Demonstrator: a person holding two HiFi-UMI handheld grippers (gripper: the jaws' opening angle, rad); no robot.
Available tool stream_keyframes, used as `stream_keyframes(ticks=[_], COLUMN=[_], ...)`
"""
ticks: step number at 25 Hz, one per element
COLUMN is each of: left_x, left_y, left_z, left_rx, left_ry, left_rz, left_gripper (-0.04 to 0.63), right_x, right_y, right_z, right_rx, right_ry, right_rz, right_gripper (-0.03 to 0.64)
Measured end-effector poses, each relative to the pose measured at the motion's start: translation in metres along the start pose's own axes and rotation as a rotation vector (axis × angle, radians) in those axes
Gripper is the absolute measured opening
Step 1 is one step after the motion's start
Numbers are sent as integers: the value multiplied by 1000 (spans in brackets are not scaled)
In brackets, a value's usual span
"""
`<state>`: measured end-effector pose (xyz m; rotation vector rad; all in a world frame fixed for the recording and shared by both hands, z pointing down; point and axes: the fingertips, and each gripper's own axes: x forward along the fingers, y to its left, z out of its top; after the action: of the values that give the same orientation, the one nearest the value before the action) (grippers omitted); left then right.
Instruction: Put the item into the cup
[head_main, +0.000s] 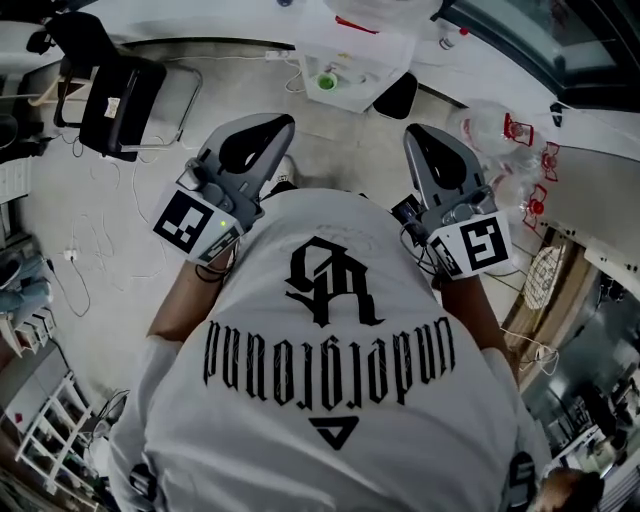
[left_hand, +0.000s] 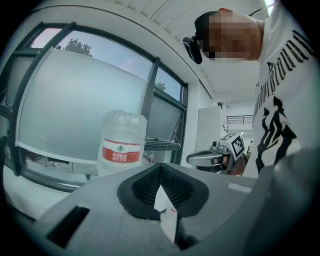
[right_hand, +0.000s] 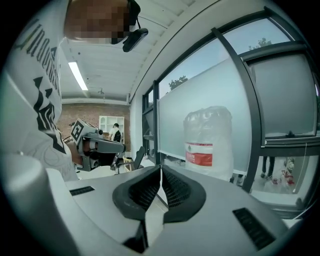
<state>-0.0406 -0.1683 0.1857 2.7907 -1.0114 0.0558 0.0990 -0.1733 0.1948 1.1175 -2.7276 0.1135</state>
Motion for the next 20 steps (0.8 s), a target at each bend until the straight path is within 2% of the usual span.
stream_keyframes(ticks=[8,20], left_x=[2,-30], left_y=[-24,-86], left_z=[-6,-27], left_rx=[-17,-40], left_ry=[-2,8], left_rz=[35,151], left_gripper=[14,14], right_x=[-19,-65], right_y=[-5,15], right_z=[-14,-30], right_rx=[27,12], right_ry=[4,17], right_rz=[40,155], right_gripper=[21,21])
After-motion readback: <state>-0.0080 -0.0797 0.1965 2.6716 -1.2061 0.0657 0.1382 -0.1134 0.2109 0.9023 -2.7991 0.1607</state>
